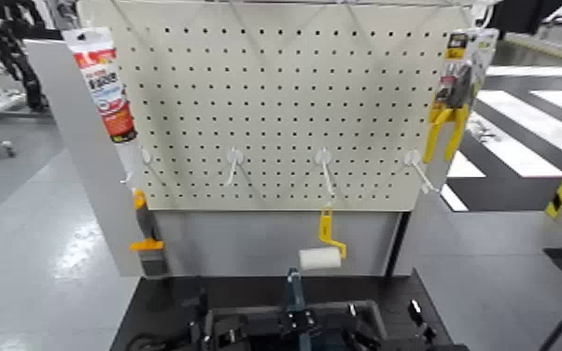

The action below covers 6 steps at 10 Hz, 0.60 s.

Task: Grasp the handle of the crate.

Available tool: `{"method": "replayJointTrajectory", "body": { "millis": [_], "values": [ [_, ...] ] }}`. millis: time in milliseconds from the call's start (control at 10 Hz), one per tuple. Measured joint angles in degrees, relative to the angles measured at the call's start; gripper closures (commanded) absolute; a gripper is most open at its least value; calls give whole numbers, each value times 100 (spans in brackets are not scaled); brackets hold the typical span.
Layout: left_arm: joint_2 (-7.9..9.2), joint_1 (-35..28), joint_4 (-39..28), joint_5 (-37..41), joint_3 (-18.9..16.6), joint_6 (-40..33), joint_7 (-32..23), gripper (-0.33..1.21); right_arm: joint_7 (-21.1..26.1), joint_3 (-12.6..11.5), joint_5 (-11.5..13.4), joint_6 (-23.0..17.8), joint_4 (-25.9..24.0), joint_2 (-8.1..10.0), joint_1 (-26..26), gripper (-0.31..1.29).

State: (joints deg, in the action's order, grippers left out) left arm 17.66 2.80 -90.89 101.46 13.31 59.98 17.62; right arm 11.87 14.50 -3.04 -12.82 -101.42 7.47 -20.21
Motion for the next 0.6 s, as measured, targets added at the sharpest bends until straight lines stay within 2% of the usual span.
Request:
{"method": "replayJointTrajectory", "body": {
  "millis": [600],
  "values": [
    [-44, -86, -93, 45, -110, 31, -39, 119, 18, 23, 31, 38, -3, 4, 9, 15]
  ]
}}
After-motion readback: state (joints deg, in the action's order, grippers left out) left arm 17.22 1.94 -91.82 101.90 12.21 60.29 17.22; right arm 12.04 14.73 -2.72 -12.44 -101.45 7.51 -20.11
